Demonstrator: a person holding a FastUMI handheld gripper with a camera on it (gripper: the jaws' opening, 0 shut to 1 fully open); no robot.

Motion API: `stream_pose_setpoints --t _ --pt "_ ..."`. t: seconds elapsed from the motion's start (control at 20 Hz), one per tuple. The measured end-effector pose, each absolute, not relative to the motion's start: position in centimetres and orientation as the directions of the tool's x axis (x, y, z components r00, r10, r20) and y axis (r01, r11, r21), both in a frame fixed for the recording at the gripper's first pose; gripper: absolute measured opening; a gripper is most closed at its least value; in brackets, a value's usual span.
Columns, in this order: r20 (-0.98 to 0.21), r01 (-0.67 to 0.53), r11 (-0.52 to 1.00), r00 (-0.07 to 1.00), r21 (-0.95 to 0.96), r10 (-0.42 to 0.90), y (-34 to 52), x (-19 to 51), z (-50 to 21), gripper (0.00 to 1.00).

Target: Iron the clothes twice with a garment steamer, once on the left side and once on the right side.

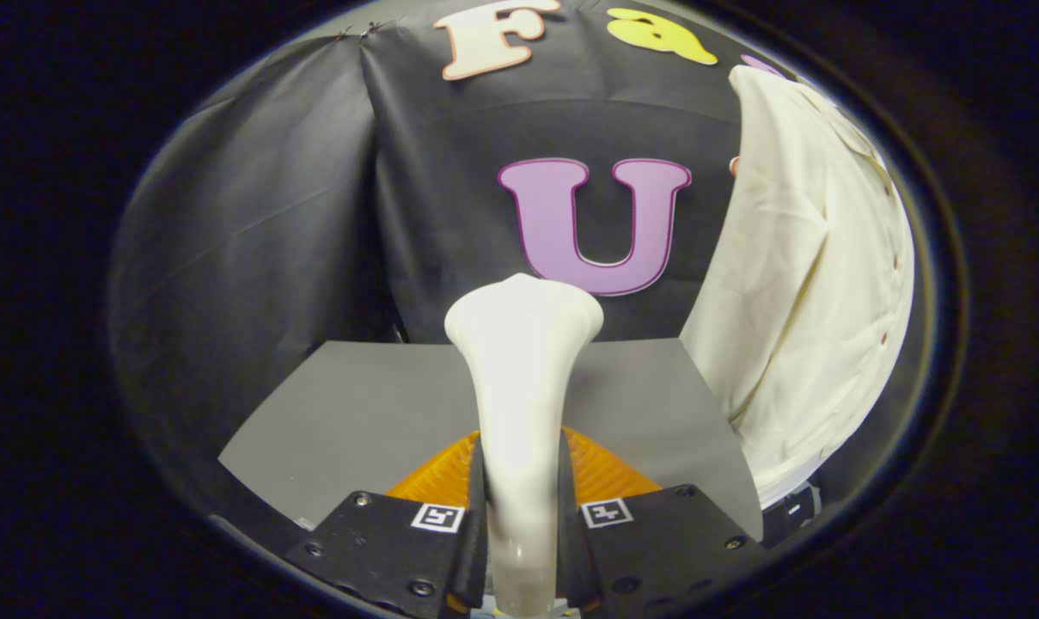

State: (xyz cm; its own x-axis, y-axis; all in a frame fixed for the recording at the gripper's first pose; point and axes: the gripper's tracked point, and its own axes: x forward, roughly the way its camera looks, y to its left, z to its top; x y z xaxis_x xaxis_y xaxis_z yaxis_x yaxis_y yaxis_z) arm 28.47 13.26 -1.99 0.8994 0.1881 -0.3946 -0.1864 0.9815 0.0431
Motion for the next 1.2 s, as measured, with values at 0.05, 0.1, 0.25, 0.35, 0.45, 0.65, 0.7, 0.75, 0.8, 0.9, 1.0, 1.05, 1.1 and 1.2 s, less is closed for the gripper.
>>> stream_pose_setpoints --t 0.05,0.1,0.25,0.35,0.45,0.65,0.7,0.75,0.8,0.9,1.0,1.05,1.1,1.2 --pt "-0.369 -0.178 0.982 0.910 0.059 0.188 13.0 28.2 -1.2 0.34" --pt "-0.343 -0.173 0.982 0.921 0.071 0.187 12.5 27.9 -0.5 0.34" --pt "-0.264 -0.151 0.983 0.948 0.108 0.175 10.7 26.1 1.8 0.33" --pt "-0.239 -0.118 0.983 0.959 0.142 0.150 8.3 24.3 2.8 0.33" --pt "-0.223 -0.093 0.982 0.966 0.167 0.129 6.2 23.2 3.9 0.33" --pt "-0.154 -0.048 0.988 0.986 0.144 0.070 0.7 21.8 7.7 0.33" --pt "-0.142 -0.039 0.990 0.988 0.135 0.059 -0.8 21.7 8.6 0.33" --pt "-0.125 -0.035 0.991 0.991 0.130 0.051 -2.0 21.7 9.6 0.33" --pt "-0.114 -0.030 0.991 0.992 0.127 0.045 -3.3 21.9 10.7 0.33" --pt "-0.098 -0.025 0.992 0.995 0.125 0.037 -5.7 22.6 12.5 0.33" --pt "-0.084 -0.016 0.993 0.996 0.114 0.026 -7.9 23.6 13.7 0.32" --pt "-0.084 -0.014 0.994 0.996 0.104 0.022 -8.8 24.3 14.1 0.32" --pt "-0.084 -0.009 0.995 0.996 0.098 0.018 -9.7 25.1 14.5 0.32" --pt "-0.101 0.004 0.996 0.995 0.085 0.005 -11.3 26.5 14.6 0.32"
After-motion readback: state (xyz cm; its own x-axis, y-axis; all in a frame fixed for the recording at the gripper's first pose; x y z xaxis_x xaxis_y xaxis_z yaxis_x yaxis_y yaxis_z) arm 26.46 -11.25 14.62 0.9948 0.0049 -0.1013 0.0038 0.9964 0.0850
